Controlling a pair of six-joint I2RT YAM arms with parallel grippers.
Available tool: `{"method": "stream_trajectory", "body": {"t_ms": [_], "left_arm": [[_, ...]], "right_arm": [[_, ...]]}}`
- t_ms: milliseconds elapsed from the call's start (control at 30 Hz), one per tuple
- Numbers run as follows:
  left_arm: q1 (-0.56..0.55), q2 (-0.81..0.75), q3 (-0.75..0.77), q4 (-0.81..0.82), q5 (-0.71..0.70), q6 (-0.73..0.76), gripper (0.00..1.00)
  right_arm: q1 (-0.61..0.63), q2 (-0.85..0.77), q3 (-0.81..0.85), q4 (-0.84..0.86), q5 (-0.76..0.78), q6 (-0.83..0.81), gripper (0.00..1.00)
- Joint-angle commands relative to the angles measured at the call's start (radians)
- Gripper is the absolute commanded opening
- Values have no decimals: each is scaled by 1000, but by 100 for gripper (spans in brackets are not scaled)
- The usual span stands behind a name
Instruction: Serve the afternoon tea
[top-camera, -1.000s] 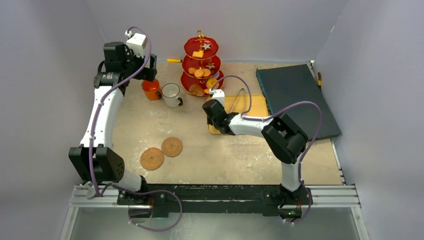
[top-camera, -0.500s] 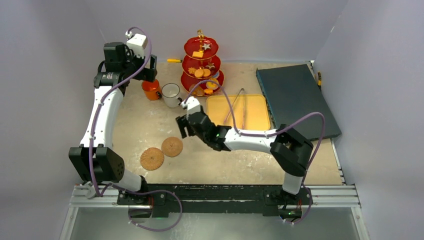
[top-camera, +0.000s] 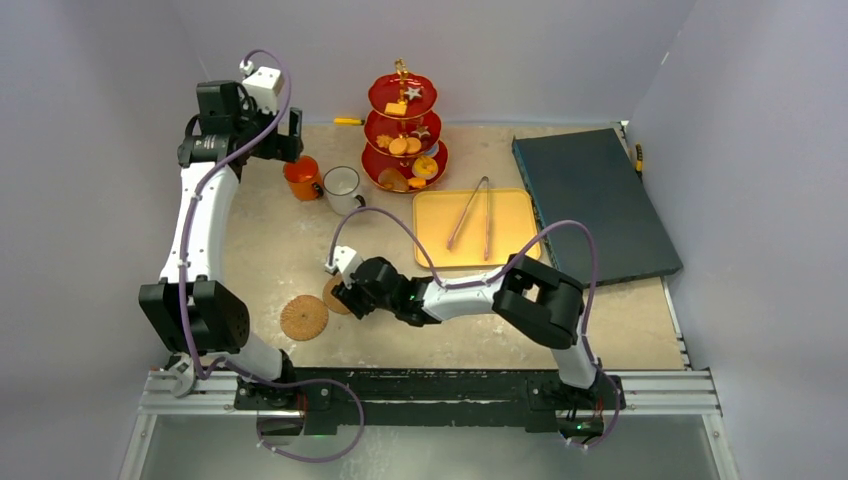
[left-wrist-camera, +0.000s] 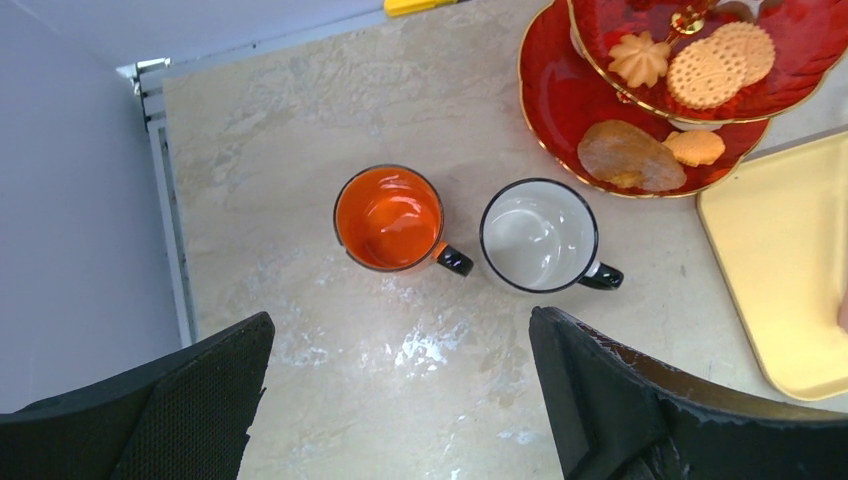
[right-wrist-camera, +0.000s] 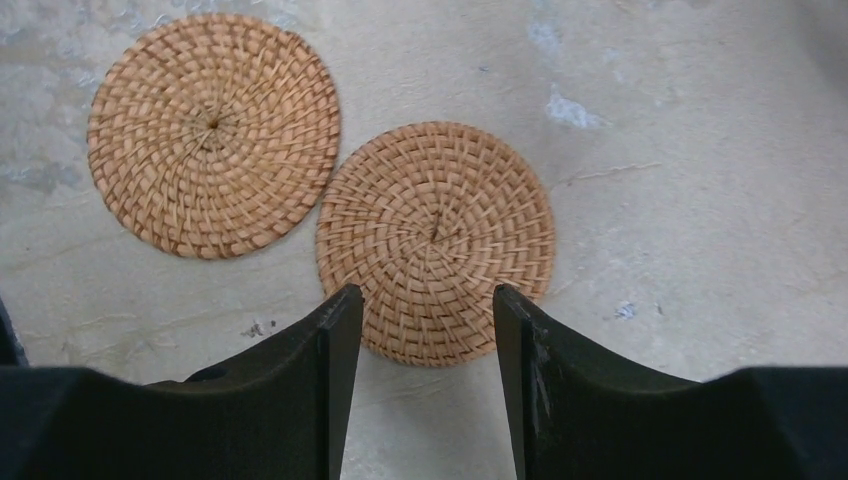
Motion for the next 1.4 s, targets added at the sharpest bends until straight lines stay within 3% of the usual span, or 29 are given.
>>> {"method": "stream_trajectory", "body": {"t_ms": [0,167,300,500,833,900,1033,1133,1367], "left_arm": [[22,1,31,-12,14,11,99],[22,8,31,-7,6,8,99],[22,11,36,-4,0,8,99],[22,5,35,5,-15,18,99],[22,-2,26,15,-9,20,99],[22,-4,24,17,-7,23,99],[23,-4,27,17,-3,18,99],[25,3,39,12,-4,8,99],[26,13,47,18,3,-4,99]], "right_arm": [[23,12,46,61,-85,-55,54],[27,58,46,56,-48,-65,52],[15,78,11,47,22,-47,45],[-78,41,-67,60,40,15,39],[-167,-21,-124,64,94,61,37],[-166,-34,-123,69,103,64,40],[-137,-104,-94,111,96,13,61],[-78,-126,-28,96,87,-41,71],[21,-13,148,13,-91,-138,77]]}}
